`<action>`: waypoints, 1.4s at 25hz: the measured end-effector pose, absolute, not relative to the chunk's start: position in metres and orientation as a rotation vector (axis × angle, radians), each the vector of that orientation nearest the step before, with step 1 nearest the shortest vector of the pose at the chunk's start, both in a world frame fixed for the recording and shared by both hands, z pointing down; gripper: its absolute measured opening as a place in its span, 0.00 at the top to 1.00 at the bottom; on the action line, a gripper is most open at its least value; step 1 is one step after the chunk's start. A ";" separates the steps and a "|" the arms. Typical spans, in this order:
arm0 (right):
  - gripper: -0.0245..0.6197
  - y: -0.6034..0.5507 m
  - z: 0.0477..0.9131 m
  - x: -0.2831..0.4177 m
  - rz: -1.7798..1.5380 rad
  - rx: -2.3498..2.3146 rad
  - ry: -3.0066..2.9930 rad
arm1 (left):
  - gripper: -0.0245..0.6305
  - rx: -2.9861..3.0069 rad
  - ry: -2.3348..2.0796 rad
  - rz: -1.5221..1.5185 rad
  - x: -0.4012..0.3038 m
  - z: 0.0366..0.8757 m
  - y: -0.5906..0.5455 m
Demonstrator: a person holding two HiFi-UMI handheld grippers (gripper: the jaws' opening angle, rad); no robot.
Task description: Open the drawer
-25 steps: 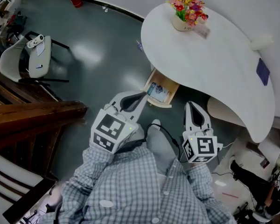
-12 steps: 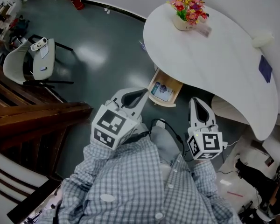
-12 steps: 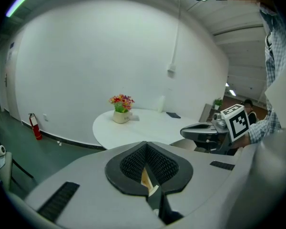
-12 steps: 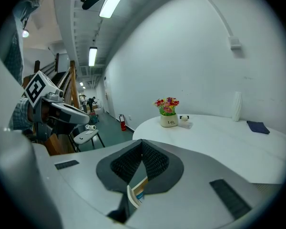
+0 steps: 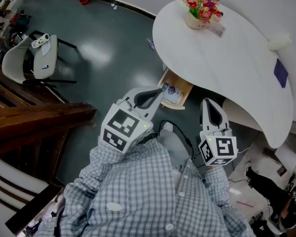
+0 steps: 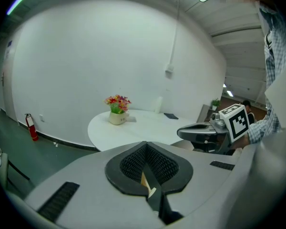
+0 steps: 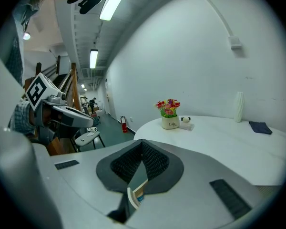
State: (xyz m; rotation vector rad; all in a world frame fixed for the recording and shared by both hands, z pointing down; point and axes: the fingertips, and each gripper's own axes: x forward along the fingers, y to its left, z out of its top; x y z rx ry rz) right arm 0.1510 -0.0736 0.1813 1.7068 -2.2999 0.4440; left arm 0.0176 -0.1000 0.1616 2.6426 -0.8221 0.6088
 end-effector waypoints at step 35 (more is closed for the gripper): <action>0.95 -0.069 0.188 0.151 0.452 1.691 -2.284 | 0.96 2.642 -0.833 0.595 0.017 0.164 -0.099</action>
